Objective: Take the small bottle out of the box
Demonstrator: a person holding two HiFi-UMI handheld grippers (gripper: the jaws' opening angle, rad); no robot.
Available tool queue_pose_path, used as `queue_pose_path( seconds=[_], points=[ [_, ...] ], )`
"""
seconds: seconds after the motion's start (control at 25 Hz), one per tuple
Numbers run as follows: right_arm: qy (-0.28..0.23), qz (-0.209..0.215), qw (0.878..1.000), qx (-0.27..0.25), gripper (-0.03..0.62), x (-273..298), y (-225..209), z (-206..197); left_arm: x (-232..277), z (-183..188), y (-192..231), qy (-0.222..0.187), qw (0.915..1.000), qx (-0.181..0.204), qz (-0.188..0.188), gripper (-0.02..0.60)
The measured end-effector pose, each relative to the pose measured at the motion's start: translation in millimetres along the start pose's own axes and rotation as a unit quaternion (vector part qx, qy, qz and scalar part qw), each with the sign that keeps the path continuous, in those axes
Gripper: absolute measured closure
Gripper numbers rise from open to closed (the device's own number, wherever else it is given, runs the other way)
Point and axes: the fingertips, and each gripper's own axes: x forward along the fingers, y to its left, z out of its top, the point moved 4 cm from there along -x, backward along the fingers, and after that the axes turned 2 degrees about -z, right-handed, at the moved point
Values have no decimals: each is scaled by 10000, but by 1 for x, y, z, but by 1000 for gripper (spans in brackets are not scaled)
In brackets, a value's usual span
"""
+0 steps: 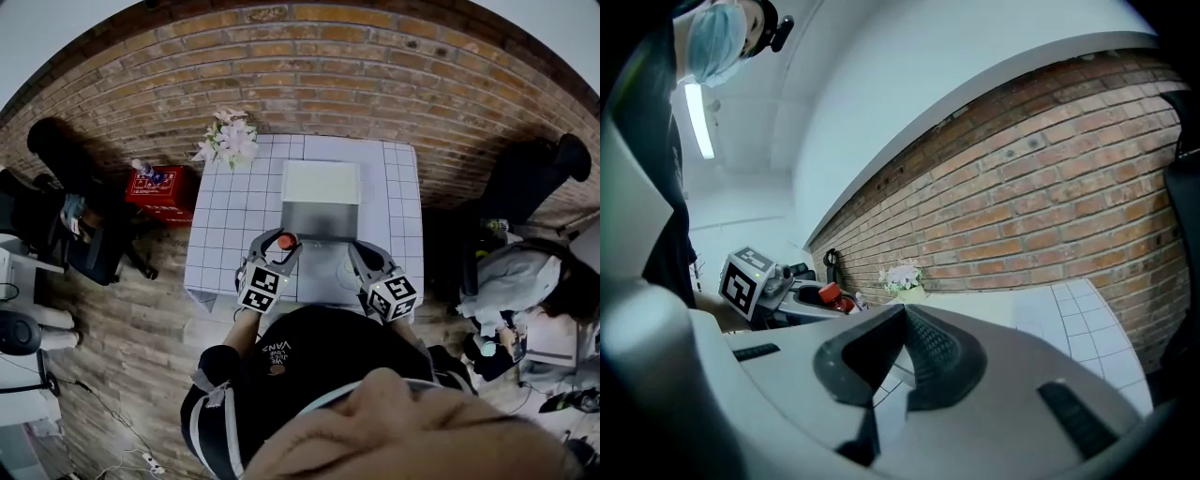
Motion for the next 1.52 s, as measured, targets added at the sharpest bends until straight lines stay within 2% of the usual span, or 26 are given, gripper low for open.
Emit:
queue_pose_path(
  seconds=[0.56, 1.52],
  points=[
    [-112, -417, 9989, 177, 595, -4, 51, -9, -64, -20, 3, -8, 9997, -61, -244, 360],
    [-153, -1124, 9930, 338, 595, -25, 111, -46, -131, -57, 7, -71, 9982, 14, -603, 360]
  ],
)
